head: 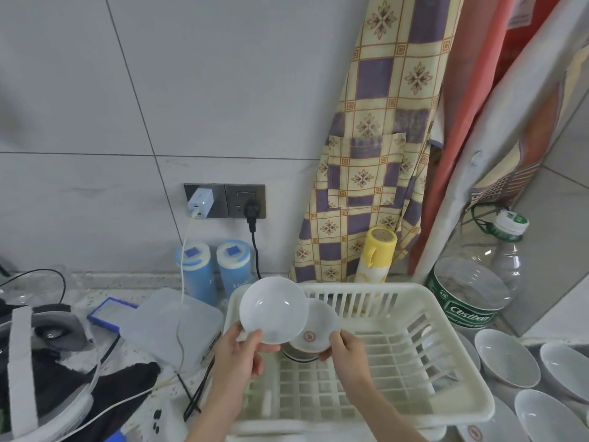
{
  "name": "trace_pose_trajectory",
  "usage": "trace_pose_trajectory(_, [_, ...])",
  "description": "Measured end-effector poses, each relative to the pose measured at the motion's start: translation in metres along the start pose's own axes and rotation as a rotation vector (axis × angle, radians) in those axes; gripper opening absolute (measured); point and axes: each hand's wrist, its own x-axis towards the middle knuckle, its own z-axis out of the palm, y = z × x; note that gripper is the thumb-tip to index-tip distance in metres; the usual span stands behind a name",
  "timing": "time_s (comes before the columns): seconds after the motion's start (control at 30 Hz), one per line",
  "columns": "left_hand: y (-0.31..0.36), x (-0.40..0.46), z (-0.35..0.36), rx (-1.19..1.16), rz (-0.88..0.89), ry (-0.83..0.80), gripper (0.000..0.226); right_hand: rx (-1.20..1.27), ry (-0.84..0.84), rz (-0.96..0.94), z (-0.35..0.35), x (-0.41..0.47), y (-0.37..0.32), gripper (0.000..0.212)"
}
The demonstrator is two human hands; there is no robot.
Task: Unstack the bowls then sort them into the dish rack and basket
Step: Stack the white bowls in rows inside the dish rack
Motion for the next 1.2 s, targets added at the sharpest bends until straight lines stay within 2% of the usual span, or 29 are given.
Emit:
trace_pose_trajectory(0.37, [-0.0021,-0.0005,0.003,0.083,-0.031,-0.01,0.02,-0.134,-0.032,0.024,0.0,0.0039,-0.0039,0.028])
trace_pose_trajectory(0.9, [-0.0035,-0.0004,0.0016,0.121,-0.045,-0.021,0.018,-0.193,-0.055,0.027,0.0014,0.0071,-0.003,0.024])
trace_pose_trajectory(1.1, [-0.0055,0.0004,0.0021,0.127,-0.072,-0.049,0.019,-0.228,-0.056,0.031,0.0016,0.0046,-0.0039,0.037])
trace_pose_trajectory(1.2, [-0.0071,0.0005,0.0025,0.137,-0.094,-0.096,0.022,-0.221,0.032,0.021,-0.0011,-0.0011,-0.0102,0.046])
